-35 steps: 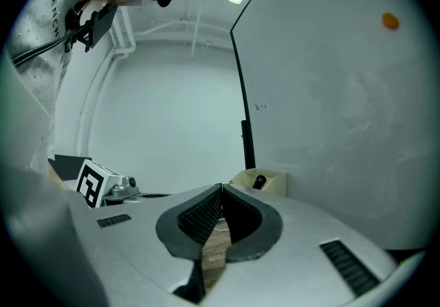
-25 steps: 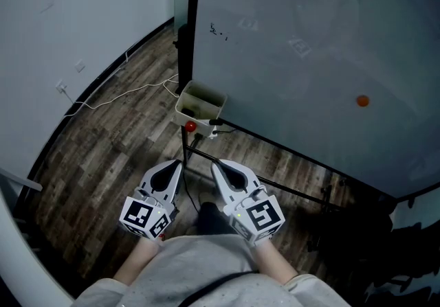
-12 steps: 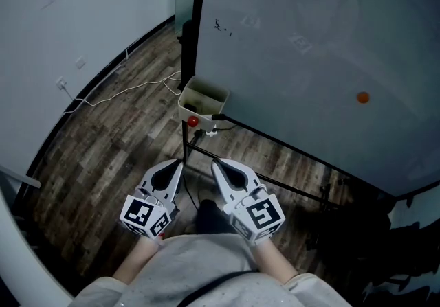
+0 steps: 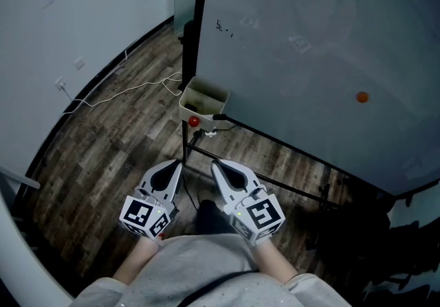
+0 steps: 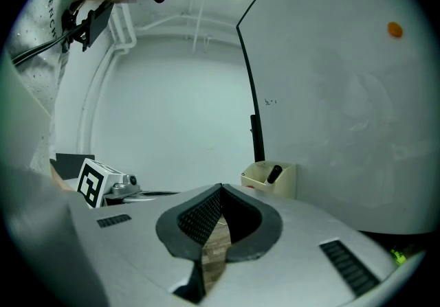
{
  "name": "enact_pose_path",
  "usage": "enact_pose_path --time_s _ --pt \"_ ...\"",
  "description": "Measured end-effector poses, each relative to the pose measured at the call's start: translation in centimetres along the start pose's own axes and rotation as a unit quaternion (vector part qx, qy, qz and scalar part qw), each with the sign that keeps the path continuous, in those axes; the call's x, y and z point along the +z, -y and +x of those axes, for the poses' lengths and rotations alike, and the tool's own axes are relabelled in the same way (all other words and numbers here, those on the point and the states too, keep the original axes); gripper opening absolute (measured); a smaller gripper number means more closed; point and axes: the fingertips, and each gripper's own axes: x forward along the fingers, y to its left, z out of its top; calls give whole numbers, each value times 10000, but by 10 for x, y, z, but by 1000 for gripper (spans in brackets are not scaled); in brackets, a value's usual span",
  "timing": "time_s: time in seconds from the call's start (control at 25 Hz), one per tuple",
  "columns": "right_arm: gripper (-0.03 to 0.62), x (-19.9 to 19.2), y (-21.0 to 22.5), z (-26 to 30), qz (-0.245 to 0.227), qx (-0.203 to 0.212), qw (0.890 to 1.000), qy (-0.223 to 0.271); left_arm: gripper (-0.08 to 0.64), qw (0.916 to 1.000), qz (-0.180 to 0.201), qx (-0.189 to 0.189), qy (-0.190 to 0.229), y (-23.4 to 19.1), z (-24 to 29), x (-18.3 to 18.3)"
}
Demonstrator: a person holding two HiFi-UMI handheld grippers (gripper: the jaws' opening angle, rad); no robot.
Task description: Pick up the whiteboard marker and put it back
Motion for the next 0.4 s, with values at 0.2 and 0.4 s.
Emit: enact_pose_path --time_s 0.2,0.4 --pt "18 0 -3 1 -8 17 10000 -28 15 10000 -46 54 13 -2 -2 3" --pt "18 1 -8 2 -15 57 10000 -18 15 10000 -58 62 38 -4 -7 0"
